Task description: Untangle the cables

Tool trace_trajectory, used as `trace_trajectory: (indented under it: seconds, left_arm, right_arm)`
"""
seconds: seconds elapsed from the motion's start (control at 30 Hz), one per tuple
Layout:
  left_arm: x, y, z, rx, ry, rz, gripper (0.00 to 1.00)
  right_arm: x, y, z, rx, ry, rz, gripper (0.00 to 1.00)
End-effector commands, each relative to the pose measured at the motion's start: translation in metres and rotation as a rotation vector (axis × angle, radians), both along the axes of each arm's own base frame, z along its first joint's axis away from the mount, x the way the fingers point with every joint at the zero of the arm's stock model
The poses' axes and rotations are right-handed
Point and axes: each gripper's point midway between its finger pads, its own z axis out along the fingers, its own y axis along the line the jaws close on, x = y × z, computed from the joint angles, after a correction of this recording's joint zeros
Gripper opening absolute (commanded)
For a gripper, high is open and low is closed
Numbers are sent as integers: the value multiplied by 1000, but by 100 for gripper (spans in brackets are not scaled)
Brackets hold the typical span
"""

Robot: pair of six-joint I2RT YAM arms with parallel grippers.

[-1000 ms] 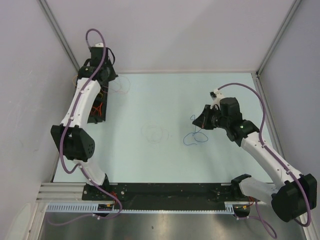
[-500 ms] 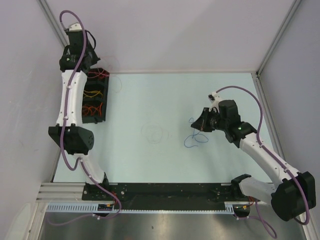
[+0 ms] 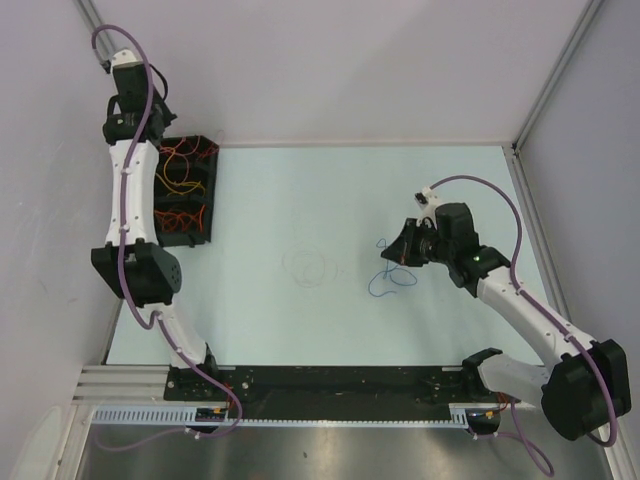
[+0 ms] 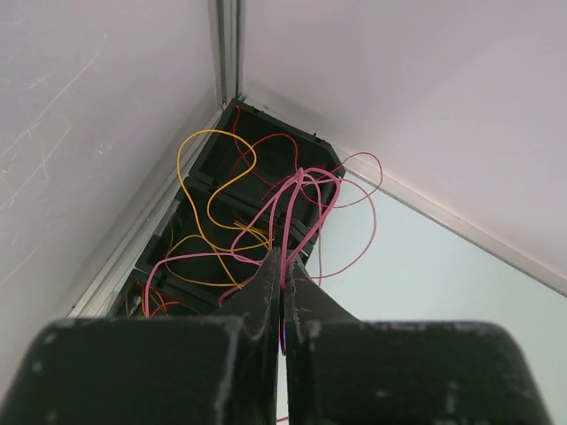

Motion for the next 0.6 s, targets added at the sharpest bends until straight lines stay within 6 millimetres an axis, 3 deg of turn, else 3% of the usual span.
trace_trajectory:
  seconds: [0.0, 0.3, 0.57]
  left_arm:
    - [9, 12, 5, 29, -64, 14, 0]
    - [19, 31, -49, 20, -8, 37, 0]
    - [20, 52, -60, 15, -1, 73, 0]
  right_arm:
    - [4, 4, 0, 23, -13, 6, 0]
    - [1, 1, -6, 4, -6, 5, 0]
    - [2, 1, -8, 6, 2, 1, 0]
